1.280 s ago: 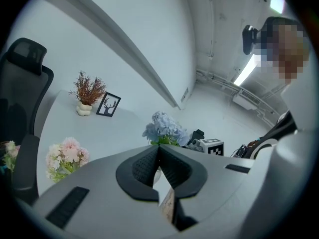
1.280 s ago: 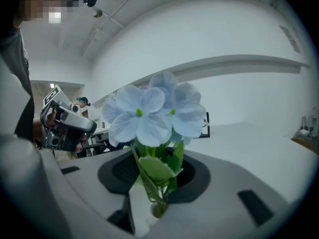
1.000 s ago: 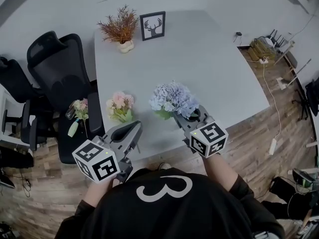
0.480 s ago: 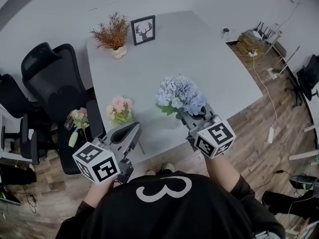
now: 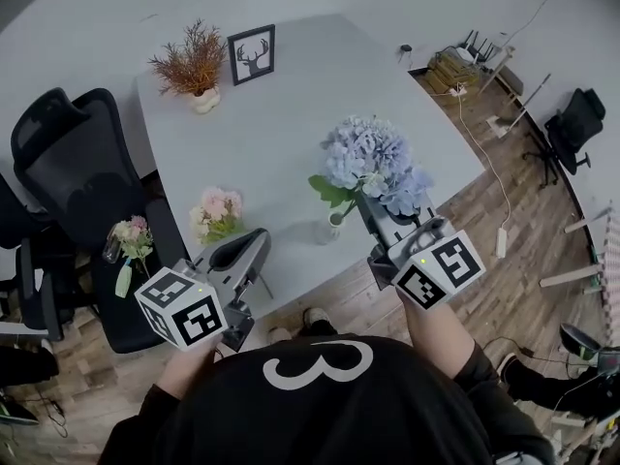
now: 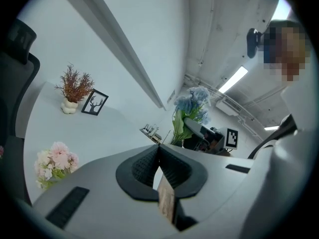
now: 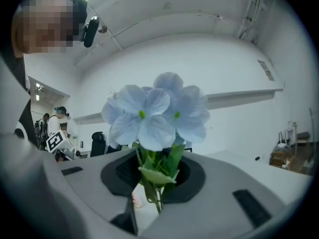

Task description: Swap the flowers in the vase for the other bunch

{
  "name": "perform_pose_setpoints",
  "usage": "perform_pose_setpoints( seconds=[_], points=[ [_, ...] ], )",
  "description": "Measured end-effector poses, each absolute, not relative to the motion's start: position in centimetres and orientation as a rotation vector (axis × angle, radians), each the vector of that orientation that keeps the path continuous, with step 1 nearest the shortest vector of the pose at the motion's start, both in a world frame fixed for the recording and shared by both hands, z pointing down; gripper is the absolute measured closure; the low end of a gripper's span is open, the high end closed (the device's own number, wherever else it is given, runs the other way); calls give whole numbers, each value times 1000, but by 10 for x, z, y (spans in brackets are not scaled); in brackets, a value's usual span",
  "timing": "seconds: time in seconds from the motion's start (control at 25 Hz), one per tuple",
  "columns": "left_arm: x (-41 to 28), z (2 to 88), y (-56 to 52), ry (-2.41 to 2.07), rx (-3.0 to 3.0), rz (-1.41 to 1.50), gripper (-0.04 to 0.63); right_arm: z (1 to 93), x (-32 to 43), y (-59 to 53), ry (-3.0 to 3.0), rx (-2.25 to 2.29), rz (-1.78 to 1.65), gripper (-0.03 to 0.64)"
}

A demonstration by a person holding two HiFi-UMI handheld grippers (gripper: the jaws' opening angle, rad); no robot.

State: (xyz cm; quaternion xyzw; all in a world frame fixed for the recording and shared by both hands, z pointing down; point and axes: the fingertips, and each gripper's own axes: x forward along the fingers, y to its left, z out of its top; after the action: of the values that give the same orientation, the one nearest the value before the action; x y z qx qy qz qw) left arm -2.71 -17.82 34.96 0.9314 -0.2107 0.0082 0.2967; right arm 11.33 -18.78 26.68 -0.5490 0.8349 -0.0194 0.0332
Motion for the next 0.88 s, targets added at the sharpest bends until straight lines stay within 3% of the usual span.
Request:
perform_pose_setpoints(
  seconds=[0.32, 0.88],
  points=[
    [2, 338, -188, -576, 2504, 8, 584, 266, 156, -192, 2585, -1717, -71, 534],
    [70, 353, -203, -725, 2440, 60, 584, 380, 245, -244, 2703, -1678, -507, 549]
  ],
)
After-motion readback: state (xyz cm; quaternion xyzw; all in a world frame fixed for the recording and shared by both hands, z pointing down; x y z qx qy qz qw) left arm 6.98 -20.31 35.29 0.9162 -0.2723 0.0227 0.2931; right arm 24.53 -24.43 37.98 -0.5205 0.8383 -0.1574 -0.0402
